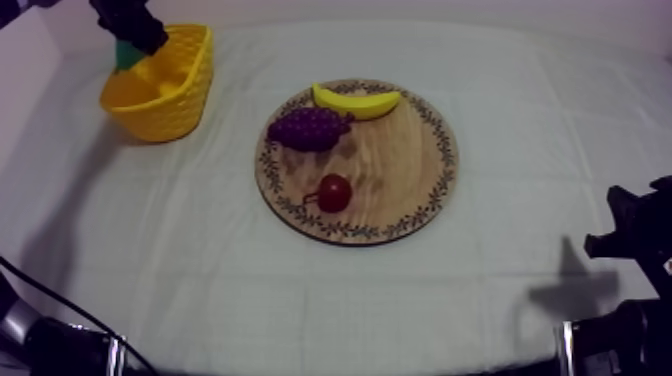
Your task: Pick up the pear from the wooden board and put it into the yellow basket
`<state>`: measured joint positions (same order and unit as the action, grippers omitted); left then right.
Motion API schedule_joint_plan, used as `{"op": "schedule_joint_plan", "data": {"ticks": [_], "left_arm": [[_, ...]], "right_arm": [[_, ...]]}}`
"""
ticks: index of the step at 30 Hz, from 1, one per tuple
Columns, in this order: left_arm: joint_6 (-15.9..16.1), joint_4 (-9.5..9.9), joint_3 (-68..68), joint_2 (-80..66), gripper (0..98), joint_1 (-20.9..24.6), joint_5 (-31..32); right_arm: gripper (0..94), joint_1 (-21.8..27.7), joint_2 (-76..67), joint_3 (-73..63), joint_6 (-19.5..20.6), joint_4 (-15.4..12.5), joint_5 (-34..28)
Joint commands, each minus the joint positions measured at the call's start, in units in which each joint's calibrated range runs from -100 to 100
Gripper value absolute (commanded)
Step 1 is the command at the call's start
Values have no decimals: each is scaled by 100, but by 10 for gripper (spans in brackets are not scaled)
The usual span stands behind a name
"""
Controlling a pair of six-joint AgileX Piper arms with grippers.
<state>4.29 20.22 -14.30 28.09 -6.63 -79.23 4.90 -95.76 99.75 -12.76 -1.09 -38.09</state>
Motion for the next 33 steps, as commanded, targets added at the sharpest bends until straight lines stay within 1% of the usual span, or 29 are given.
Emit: {"op": "schedule_joint_plan", "data": {"ticks": [1, 5, 10, 16, 18, 22, 25, 27, 28, 30, 33], "left_arm": [[-41, -34, 134, 166, 424, 5, 97], [-136, -116, 249, 590, 433, 2, 357], [-141, -300, 62, 1145, 441, 52, 669], [-102, -419, -572, 1772, 478, 133, 487], [-126, -443, -721, 1922, 533, 165, 405], [-76, -595, -651, 1904, 667, 230, 526], [-43, -706, -389, 1667, 716, 258, 749], [-4, -792, -187, 1457, 719, 279, 905], [15, -830, -63, 1334, 702, 286, 993], [28, -895, 278, 1021, 597, 292, 1226], [4, -967, 1065, 320, 340, 285, 1745]], "right_arm": [[3, 0, 1, 3, -1, -1, 2], [3, 0, 1, 3, -2, -1, 2], [3, 0, 1, 3, -3, -1, 2], [3, 0, 1, 3, -5, -1, 2], [3, 0, 1, 3, -6, -1, 2], [3, 0, 1, 3, -6, -1, 2], [3, 0, 1, 3, -6, -1, 2], [3, 0, 1, 3, -3, -1, 2], [3, 0, 1, 3, -4, -1, 2], [3, 0, 1, 3, -5, -1, 2], [3, 0, 1, 3, -5, -1, 2]]}}
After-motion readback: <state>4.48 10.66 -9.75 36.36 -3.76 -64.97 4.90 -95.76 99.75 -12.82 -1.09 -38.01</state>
